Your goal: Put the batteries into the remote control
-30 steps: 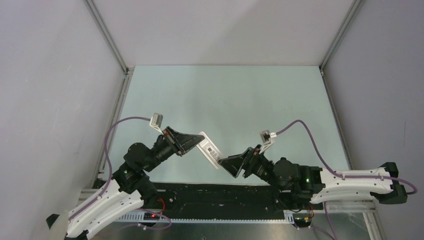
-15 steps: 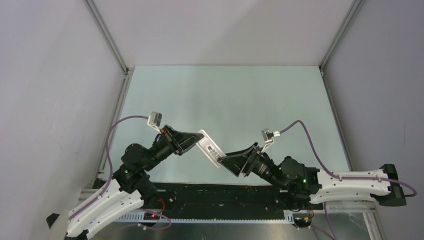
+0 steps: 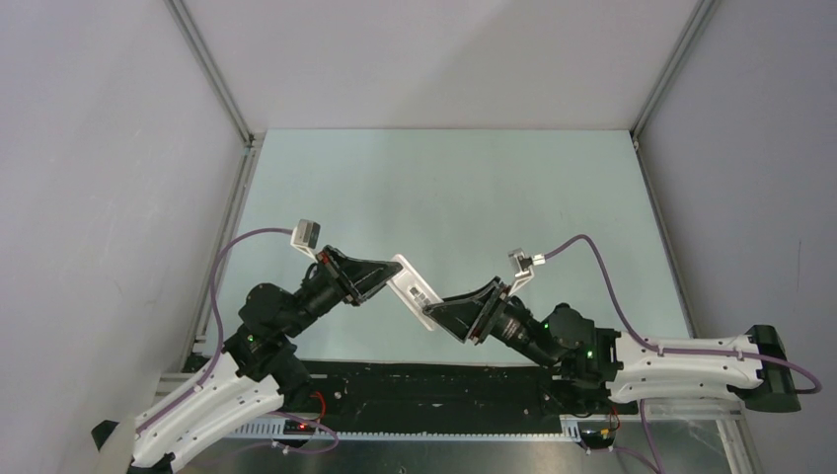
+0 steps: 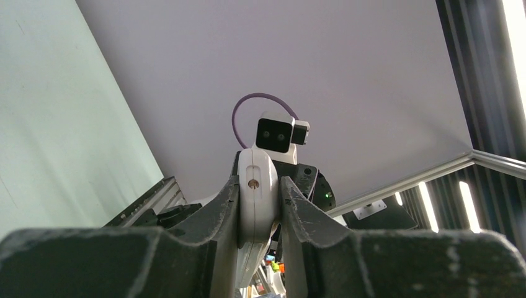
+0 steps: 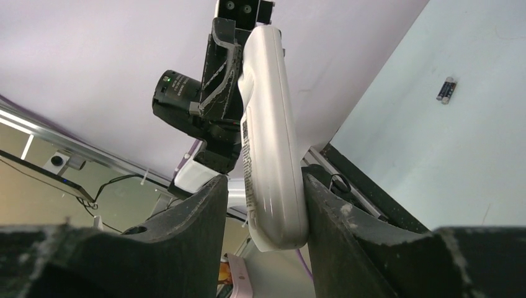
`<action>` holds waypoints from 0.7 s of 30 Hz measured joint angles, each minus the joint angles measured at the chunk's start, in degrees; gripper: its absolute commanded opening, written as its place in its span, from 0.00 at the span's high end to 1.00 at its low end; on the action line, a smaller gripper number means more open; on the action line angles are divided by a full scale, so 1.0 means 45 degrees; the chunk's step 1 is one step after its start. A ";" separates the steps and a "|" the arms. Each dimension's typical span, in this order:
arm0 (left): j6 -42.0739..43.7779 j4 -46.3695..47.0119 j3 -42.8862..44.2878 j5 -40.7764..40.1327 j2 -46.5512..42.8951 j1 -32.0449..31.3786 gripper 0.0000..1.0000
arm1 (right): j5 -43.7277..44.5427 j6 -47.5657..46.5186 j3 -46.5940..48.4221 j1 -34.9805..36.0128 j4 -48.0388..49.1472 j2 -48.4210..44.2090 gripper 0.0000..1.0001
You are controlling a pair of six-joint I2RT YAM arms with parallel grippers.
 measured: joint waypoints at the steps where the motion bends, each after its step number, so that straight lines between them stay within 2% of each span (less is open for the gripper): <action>1: -0.0034 0.0005 -0.0005 -0.0005 0.0010 0.0000 1.00 | -0.0053 0.0000 -0.0005 -0.0015 0.0058 0.0039 0.49; 9: -0.0073 0.0107 -0.0005 -0.0044 0.0029 0.0000 1.00 | -0.0554 0.0049 -0.0005 -0.0185 0.0359 0.0253 0.50; 18: -0.0107 0.0301 -0.0005 -0.0107 0.0058 0.0000 1.00 | -0.0869 0.0364 -0.0005 -0.0423 0.0520 0.0418 0.70; 21: -0.0185 0.0418 -0.0005 -0.0117 0.0058 0.0000 0.94 | -0.0937 0.0437 -0.0005 -0.0423 0.0675 0.0423 0.81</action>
